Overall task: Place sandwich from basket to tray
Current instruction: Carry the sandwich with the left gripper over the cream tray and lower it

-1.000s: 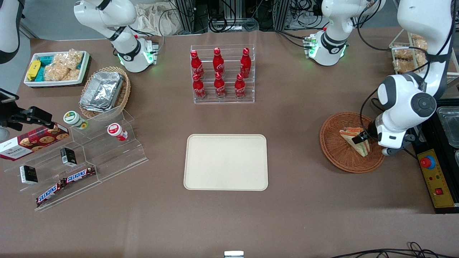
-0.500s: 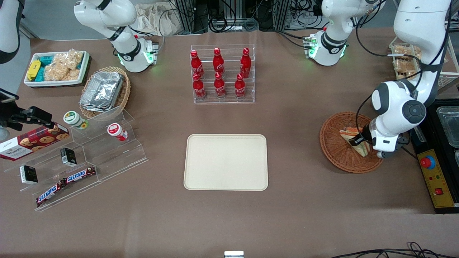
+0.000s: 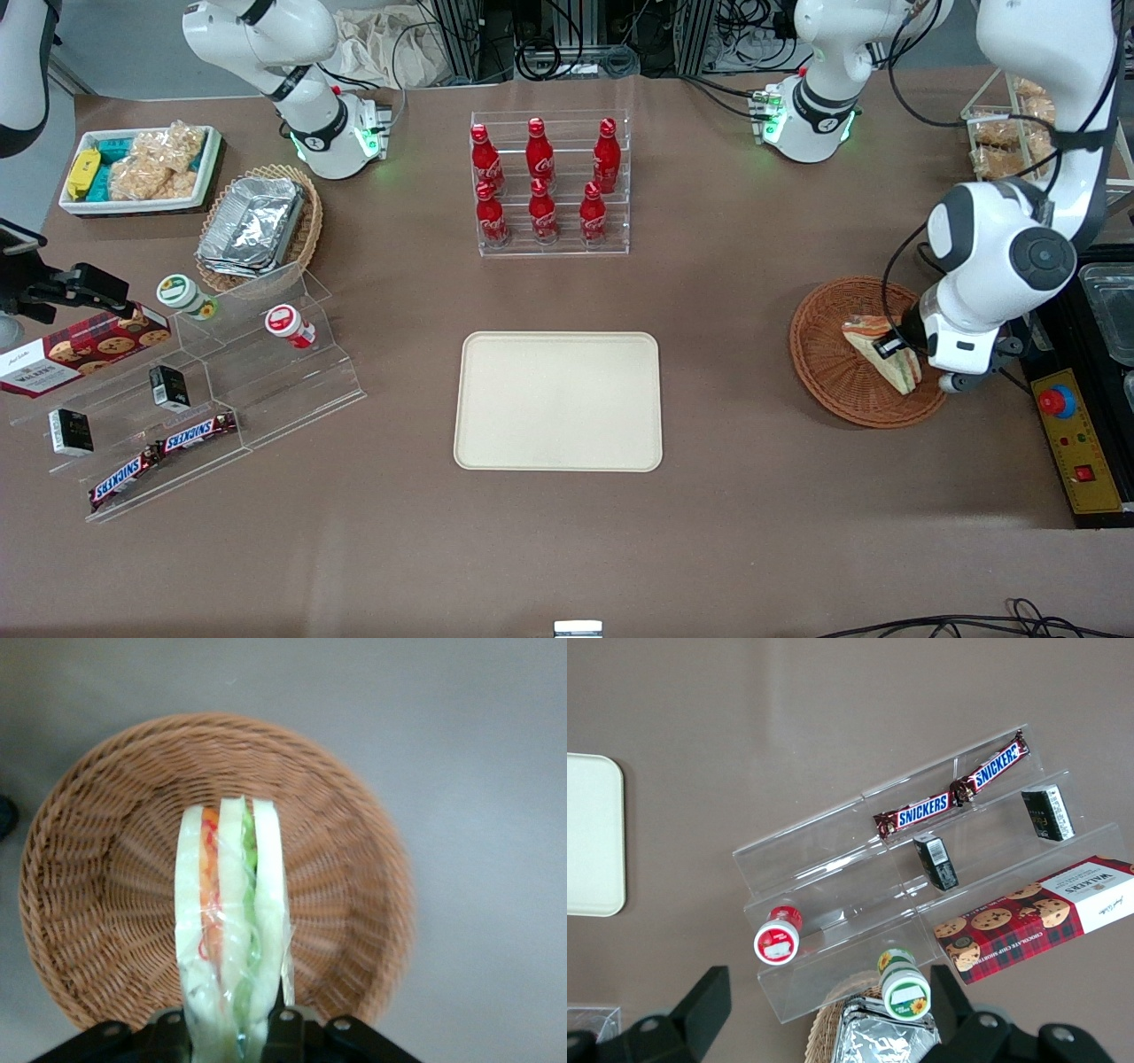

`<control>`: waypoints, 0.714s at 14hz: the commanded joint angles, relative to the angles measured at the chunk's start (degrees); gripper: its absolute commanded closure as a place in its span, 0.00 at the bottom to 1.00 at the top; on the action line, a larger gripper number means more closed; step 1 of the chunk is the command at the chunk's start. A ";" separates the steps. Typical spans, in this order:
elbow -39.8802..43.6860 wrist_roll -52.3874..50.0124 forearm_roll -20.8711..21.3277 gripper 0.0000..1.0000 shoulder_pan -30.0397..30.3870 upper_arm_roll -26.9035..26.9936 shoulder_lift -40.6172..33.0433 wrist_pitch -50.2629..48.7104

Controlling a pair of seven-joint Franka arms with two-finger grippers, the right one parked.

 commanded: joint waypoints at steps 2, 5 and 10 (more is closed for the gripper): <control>9.28 -2.50 -1.20 1.00 -0.51 -10.70 1.31 -9.54; 10.16 -7.76 -1.55 1.00 -3.48 -17.56 4.03 -5.43; 15.96 -15.35 8.35 1.00 -13.33 -18.46 18.77 9.85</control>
